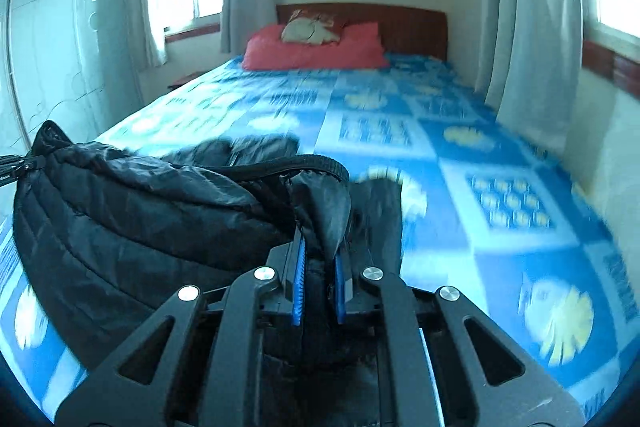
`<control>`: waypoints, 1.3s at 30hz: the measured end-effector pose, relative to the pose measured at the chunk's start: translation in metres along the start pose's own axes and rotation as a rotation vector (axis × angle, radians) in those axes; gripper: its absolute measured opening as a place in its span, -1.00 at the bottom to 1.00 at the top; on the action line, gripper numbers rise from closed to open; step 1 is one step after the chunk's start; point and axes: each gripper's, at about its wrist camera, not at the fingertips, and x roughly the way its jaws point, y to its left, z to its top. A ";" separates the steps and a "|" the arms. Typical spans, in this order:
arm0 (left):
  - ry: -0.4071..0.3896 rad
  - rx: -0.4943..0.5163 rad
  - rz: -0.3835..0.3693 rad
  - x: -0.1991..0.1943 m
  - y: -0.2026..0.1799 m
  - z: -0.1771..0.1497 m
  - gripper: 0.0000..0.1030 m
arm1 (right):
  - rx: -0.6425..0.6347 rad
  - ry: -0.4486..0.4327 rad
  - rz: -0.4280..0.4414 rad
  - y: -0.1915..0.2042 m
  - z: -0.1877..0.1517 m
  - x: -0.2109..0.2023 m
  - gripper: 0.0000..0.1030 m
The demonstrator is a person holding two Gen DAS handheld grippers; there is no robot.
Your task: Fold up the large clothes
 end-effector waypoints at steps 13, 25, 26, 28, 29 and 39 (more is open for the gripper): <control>0.157 -0.109 0.201 0.191 0.036 0.079 -0.80 | 0.092 0.115 -0.130 -0.020 0.072 0.195 -0.78; 0.269 -0.210 0.133 0.264 0.057 0.032 -0.70 | 0.187 0.365 -0.135 -0.038 0.019 0.292 -0.55; 0.260 -0.246 0.111 0.265 0.063 0.028 -0.67 | 0.194 0.367 -0.132 -0.039 0.019 0.294 -0.54; 0.251 -0.296 0.076 0.266 0.069 0.022 -0.65 | 0.200 0.366 -0.132 -0.040 0.016 0.297 -0.52; 0.249 -0.308 0.069 0.267 0.070 0.021 -0.65 | 0.200 0.365 -0.135 -0.040 0.016 0.298 -0.51; 0.287 -0.288 0.098 0.270 0.067 0.030 -0.42 | 0.183 0.392 -0.222 -0.034 0.026 0.281 0.04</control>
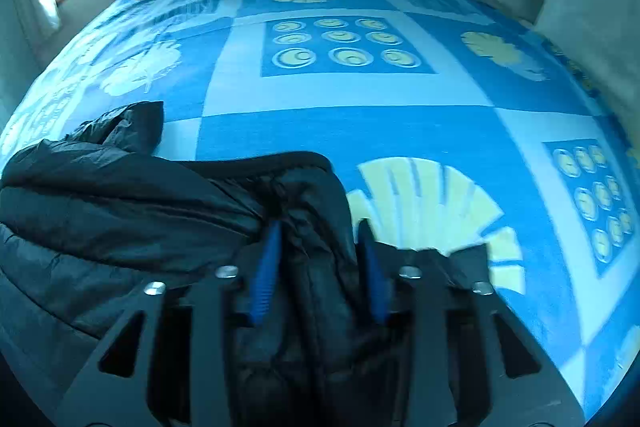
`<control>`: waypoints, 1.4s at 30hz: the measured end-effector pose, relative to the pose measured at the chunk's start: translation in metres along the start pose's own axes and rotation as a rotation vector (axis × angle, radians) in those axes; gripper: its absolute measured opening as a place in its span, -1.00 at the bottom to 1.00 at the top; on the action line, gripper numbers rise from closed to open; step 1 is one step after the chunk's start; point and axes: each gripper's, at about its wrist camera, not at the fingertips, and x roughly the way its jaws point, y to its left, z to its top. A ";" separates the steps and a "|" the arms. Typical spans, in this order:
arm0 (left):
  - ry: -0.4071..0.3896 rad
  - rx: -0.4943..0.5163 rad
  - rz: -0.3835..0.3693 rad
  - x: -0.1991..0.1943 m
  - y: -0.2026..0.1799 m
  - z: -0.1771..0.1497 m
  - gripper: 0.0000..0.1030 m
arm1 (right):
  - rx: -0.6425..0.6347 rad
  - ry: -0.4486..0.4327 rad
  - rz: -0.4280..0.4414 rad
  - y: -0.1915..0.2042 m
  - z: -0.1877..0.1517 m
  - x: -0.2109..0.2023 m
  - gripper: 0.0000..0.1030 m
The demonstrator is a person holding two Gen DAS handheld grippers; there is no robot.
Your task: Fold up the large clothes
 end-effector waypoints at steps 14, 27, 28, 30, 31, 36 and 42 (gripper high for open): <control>-0.111 -0.215 -0.015 -0.139 0.043 -0.100 0.44 | 0.207 -0.064 0.119 -0.066 -0.127 -0.130 0.32; -0.217 -0.084 -0.009 -0.153 -0.035 -0.113 0.60 | 0.056 -0.189 0.210 0.050 -0.105 -0.143 0.32; -0.232 -0.072 -0.002 -0.148 -0.045 -0.097 0.60 | 0.043 -0.189 0.212 0.063 -0.094 -0.136 0.32; -0.267 -0.016 0.012 -0.135 -0.065 -0.071 0.60 | 0.013 -0.181 0.210 0.083 -0.077 -0.123 0.32; -0.276 0.006 0.028 -0.130 -0.074 -0.066 0.60 | -0.003 -0.171 0.202 0.092 -0.071 -0.115 0.32; -0.100 0.088 0.131 -0.052 -0.096 -0.053 0.64 | -0.059 -0.056 0.119 0.119 -0.070 -0.061 0.36; -0.095 0.075 0.115 -0.027 -0.091 -0.057 0.68 | -0.030 -0.082 0.107 0.123 -0.077 -0.038 0.41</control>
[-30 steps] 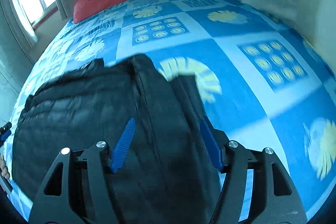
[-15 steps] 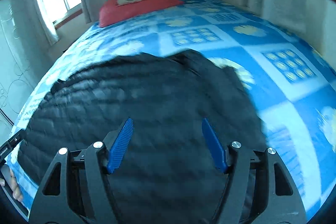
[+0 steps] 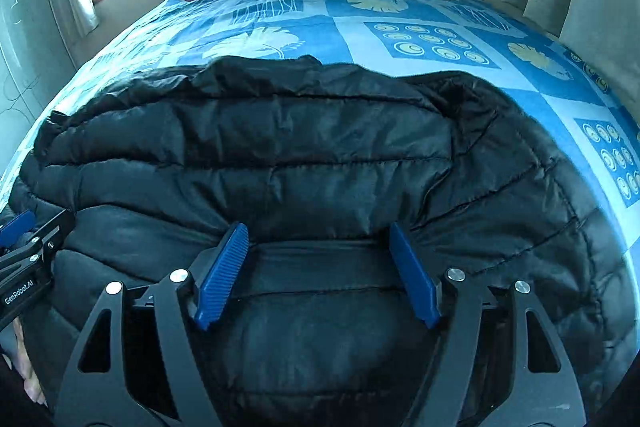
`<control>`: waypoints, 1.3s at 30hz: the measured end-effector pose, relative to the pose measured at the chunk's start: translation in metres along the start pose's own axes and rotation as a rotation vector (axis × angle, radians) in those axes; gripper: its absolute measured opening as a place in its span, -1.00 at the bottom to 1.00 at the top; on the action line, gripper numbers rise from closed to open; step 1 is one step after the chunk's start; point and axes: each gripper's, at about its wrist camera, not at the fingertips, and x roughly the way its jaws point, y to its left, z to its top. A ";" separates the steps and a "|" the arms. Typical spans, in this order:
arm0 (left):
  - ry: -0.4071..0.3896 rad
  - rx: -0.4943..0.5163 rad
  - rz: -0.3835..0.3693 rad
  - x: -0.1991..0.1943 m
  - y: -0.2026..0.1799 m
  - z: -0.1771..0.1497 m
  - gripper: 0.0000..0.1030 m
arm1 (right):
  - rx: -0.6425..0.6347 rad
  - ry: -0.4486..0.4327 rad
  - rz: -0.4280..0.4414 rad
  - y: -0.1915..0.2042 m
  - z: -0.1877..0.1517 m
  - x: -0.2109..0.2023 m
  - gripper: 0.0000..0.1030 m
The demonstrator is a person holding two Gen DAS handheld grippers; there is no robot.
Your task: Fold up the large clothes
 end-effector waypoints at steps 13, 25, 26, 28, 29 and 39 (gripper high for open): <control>0.011 -0.011 -0.039 -0.021 0.012 -0.002 0.70 | 0.014 -0.039 0.015 -0.013 -0.004 -0.043 0.44; -0.003 -0.374 -0.064 -0.125 0.133 -0.110 0.70 | 0.339 -0.038 0.077 -0.162 -0.099 -0.136 0.60; 0.020 -0.404 -0.107 -0.123 0.138 -0.121 0.70 | 0.357 -0.017 0.095 -0.166 -0.105 -0.132 0.61; 0.061 -0.426 -0.165 -0.115 0.141 -0.132 0.70 | 0.365 0.010 0.093 -0.166 -0.114 -0.127 0.60; 0.051 -0.422 -0.171 -0.114 0.140 -0.136 0.70 | 0.368 0.003 0.090 -0.165 -0.117 -0.125 0.60; -0.007 -0.386 -0.193 -0.106 0.126 -0.126 -0.27 | 0.417 0.013 0.128 -0.156 -0.128 -0.116 -0.20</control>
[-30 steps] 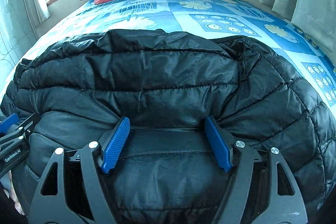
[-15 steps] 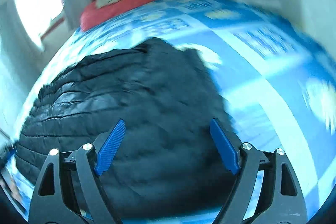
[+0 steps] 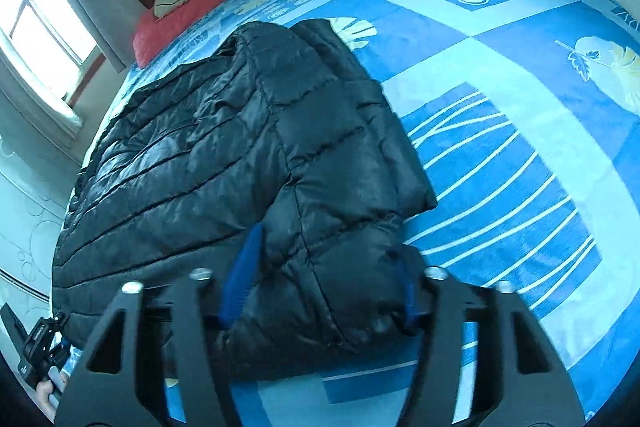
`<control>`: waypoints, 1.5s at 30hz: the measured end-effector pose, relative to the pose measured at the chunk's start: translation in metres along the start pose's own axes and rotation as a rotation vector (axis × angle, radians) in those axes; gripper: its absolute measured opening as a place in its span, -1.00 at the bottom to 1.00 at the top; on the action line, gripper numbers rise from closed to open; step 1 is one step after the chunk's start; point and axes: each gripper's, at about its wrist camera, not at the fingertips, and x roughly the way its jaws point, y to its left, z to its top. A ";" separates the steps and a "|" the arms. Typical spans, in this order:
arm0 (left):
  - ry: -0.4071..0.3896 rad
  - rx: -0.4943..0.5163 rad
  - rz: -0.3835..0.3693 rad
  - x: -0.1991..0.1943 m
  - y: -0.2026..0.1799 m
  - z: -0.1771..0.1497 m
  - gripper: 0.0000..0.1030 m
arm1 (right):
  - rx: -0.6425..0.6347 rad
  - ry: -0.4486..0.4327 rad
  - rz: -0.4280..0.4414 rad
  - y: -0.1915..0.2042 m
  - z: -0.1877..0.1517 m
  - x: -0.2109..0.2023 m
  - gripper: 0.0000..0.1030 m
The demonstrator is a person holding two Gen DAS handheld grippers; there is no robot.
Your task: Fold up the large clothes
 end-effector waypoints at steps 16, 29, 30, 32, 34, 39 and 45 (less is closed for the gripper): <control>-0.019 0.002 -0.081 -0.093 0.024 -0.065 -0.56 | -0.059 0.023 0.084 -0.021 -0.066 -0.085 -0.54; 0.053 -0.076 -0.105 -0.166 0.075 -0.147 -0.54 | -0.112 0.097 0.082 -0.045 -0.153 -0.145 -0.44; 0.056 -0.071 -0.105 -0.164 0.076 -0.149 -0.52 | -0.113 0.093 0.077 -0.046 -0.154 -0.143 -0.40; 0.058 -0.069 -0.107 -0.160 0.077 -0.145 -0.49 | -0.116 0.081 0.063 -0.046 -0.155 -0.143 -0.30; 0.058 -0.061 -0.093 -0.159 0.075 -0.142 -0.37 | -0.134 0.064 0.030 -0.044 -0.156 -0.145 -0.17; 0.069 -0.056 -0.079 -0.175 0.078 -0.147 0.04 | -0.148 0.047 0.016 -0.046 -0.156 -0.166 0.17; 0.104 0.032 -0.073 -0.203 0.086 -0.157 0.24 | -0.165 0.007 -0.033 -0.058 -0.153 -0.204 0.23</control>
